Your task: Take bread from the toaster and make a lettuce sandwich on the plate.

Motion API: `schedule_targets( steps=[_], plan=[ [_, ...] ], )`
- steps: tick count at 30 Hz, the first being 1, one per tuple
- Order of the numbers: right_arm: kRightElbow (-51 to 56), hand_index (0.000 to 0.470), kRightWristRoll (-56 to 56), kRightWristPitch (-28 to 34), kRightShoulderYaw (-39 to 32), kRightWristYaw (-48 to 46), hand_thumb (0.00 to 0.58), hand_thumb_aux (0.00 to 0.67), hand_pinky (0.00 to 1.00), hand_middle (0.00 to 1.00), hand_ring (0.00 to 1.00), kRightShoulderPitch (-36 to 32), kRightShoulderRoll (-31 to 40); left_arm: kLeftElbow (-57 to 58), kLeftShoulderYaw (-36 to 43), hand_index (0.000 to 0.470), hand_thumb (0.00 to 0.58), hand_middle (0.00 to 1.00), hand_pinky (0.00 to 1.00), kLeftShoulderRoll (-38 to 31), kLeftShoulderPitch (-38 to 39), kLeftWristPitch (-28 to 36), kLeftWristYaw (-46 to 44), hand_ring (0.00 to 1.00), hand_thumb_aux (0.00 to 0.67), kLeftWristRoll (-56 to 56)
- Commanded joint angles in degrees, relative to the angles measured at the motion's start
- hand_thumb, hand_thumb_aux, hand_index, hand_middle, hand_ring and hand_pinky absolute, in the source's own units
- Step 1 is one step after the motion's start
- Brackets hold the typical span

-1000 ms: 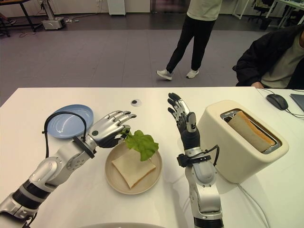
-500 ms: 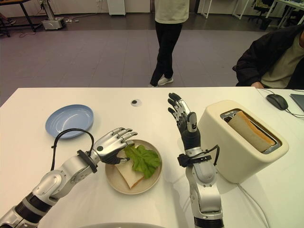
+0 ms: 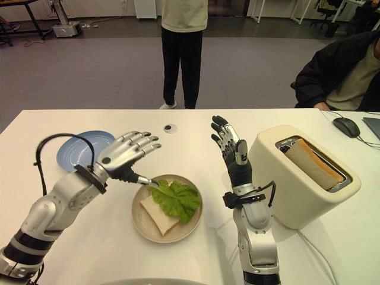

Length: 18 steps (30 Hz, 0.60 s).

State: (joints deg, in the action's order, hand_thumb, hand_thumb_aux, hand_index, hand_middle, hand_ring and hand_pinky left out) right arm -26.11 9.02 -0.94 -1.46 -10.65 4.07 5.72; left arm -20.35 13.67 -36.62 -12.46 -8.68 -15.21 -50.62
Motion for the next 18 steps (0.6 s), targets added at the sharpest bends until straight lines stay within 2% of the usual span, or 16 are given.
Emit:
schedule_targets(
  steps=[1,3,6,9,15,18],
  plan=[
    [-7.6,0.0,0.03,2.55,2.83,-1.06,0.0,0.0,0.0,0.0,0.0,-2.84,4.09,-3.32,-5.25,0.0,0.0,0.0,0.0,6.36,1.97,5.18,-3.98,0.0,0.0,16.24],
    [-13.9,0.0,0.49,4.43,6.17,-2.73,0.0,0.0,0.0,0.0,0.0,-4.61,8.6,-4.94,-7.2,0.0,0.0,0.0,0.0,11.54,4.9,8.5,-4.43,0.0,0.0,26.13],
    [-19.41,0.0,2.35,7.62,20.14,-6.98,0.0,0.0,0.0,0.0,0.0,-7.24,20.6,-6.25,-7.41,0.0,0.0,0.0,0.0,21.51,12.77,11.08,-4.03,0.0,0.0,43.34],
    [-14.75,0.0,-3.66,7.03,31.17,-11.86,0.0,0.0,0.0,0.0,0.0,-5.05,31.66,-6.58,-6.94,0.0,0.0,0.0,0.0,26.67,18.29,10.15,-3.22,0.0,0.0,52.18],
    [2.72,0.0,-25.55,0.91,38.82,-13.7,0.0,0.0,0.0,0.0,0.0,4.93,45.75,-6.95,-12.76,0.0,0.0,0.0,0.0,29.36,20.66,9.32,-0.93,0.0,0.0,59.68],
    [13.38,0.096,-31.59,-2.17,36.47,-12.91,0.212,0.137,0.0,0.0,0.0,7.36,49.59,-5.28,-13.75,0.0,0.0,0.0,0.0,28.71,22.21,6.35,-0.27,0.0,0.0,58.09]
  ],
)
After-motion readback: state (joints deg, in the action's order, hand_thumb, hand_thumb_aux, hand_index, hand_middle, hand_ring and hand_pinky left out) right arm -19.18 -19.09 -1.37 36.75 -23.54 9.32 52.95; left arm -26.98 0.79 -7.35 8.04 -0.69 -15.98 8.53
